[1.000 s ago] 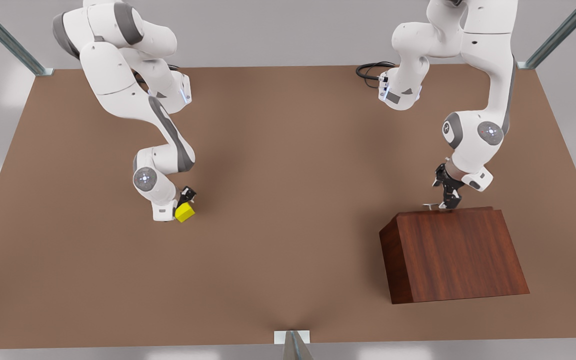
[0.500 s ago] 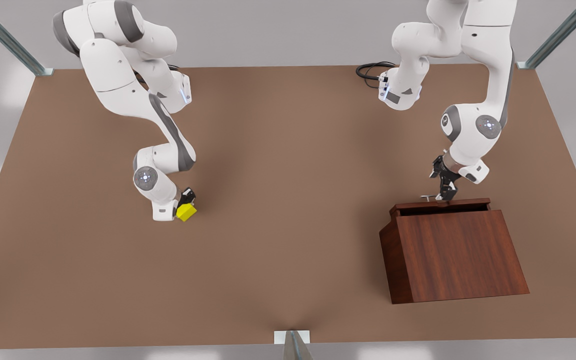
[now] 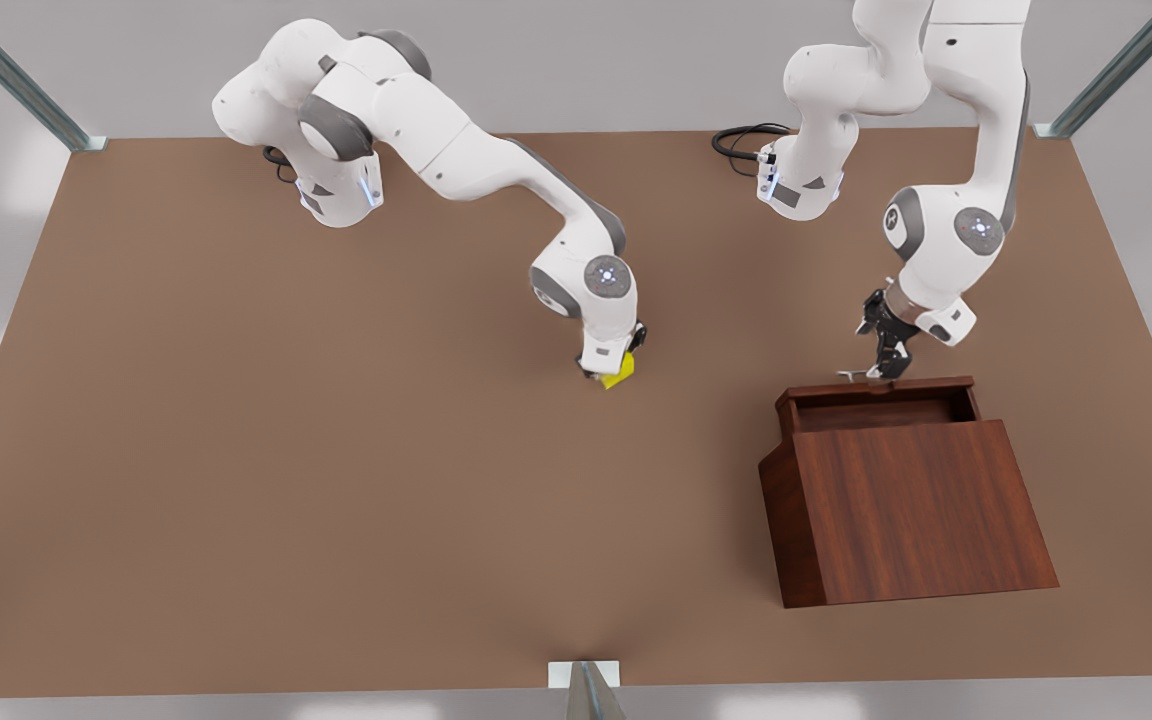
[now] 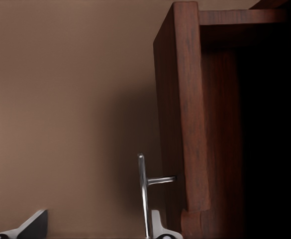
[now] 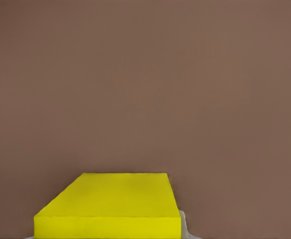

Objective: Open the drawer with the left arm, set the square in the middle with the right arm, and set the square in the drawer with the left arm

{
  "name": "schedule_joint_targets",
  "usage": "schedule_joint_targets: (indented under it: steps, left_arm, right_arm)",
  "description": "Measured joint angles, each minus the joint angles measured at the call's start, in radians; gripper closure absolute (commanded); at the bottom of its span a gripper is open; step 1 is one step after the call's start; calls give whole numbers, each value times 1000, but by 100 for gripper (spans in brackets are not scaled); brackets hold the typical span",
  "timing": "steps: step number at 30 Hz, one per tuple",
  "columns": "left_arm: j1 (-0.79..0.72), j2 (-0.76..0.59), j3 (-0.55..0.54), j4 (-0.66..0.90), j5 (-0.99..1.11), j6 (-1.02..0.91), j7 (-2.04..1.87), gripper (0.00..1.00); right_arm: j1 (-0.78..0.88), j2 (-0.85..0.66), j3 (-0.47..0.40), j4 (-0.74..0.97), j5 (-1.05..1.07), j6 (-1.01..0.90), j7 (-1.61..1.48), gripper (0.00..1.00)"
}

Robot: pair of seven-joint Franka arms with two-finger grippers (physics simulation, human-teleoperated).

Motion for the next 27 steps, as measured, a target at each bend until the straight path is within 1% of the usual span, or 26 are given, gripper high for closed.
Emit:
schedule_joint_targets:
  steps: [2, 3, 4, 5, 10, 12, 13, 15, 16, 17, 19, 20, 21, 22, 23, 24, 25, 26, 27]
  left_arm:
    - [1, -6, 0, -2, 0, -12, 0, 0]
    - [1, -11, 0, -2, 1, -20, 0, 0]
    - [-1, -15, 0, -6, 1, -23, -1, 0]
    - [-1, -25, 0, -19, 1, -23, -2, 0]
    - [-2, -45, 0, -37, 1, -36, -2, 0]
    - [-4, -68, 0, -54, 1, -43, -2, 0]
    - [-4, -74, 0, -58, 1, -43, -2, 0]
    - [-4, -79, 0, -65, 1, -43, -2, 0]
    - [-4, -79, 0, -65, 1, -43, -2, 0]
    - [-4, -87, 0, -74, 1, -42, -2, 0]
    - [-4, -134, 0, -92, 1, -62, 0, 0]
    - [-5, -182, 0, -101, 2, -113, 0, 0]
    - [-9, -268, 0, -99, 3, -204, -1, 0]
    - [-13, -328, -1, -87, 4, -248, -3, 0]
    - [-29, -340, -4, -45, 6, -253, 7, 0]
    - [-44, -324, -9, 3, 9, -250, 37, 0]
    - [-71, -263, -15, 73, 11, -251, 148, 0]
    - [-92, -202, -17, 147, 14, -256, 254, 0]
    - [-117, -141, -17, 246, 16, -317, 368, 0]
  right_arm:
    - [2, 35, 0, 38, -2, 13, 0, 36]
    - [6, 37, 0, 39, -2, 15, 0, 23]
    - [6, 48, 0, 46, -3, 26, -2, 2]
    - [8, 56, 0, 48, -5, 36, -1, 0]
    - [8, 57, -1, 40, -21, 52, -5, 0]
    - [9, 29, -6, 29, -21, 50, -2, 0]
    - [11, -26, -6, 0, -20, 48, -3, 0]
    - [7, -212, -7, -93, -20, 33, -4, 0]
    - [-63, -352, -7, -189, -21, -2, -8, 0]
    - [-202, -538, -8, -288, -21, -123, -47, 0]
    - [-483, -692, -12, -294, -21, -363, -69, 0]
    - [-633, -719, -11, -297, -21, -411, -159, 0]
    - [-757, -750, -13, -296, -21, -461, -334, 0]
    - [-896, -752, -13, -296, -21, -469, -482, 0]
    - [-1035, -750, -14, -298, -21, -469, -547, 0]
    - [-1120, -737, -14, -280, -21, -486, -574, 0]
    - [-1110, -725, -15, -274, -21, -492, -658, 0]
    - [-1037, -727, -14, -272, -21, -514, -659, 0]
    - [-976, -723, -13, -255, -21, -531, -626, 0]
